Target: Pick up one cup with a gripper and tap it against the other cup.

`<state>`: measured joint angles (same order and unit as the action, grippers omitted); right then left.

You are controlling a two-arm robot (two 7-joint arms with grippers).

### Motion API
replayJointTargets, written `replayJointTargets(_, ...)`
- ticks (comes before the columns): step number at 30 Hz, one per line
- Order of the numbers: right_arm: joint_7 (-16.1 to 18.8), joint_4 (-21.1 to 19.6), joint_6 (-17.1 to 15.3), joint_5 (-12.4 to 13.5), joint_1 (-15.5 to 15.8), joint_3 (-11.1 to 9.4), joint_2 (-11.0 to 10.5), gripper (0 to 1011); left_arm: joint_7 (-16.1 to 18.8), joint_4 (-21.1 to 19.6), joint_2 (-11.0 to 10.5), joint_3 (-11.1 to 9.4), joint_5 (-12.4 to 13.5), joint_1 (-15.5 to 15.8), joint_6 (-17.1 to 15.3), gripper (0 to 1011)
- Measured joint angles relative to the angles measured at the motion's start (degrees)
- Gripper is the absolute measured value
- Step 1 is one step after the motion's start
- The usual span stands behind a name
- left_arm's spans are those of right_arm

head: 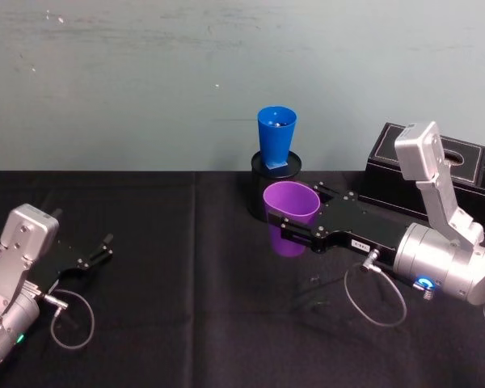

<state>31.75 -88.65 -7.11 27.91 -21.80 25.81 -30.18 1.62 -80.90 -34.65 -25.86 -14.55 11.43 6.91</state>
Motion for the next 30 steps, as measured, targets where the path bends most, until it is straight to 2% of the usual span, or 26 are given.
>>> replayJointTargets(30, 0.0, 0.0, 0.0, 0.0, 0.0, 0.0, 0.0, 728, 0.0, 0.0, 0.0, 0.0, 0.0, 0.0, 0.0, 1005)
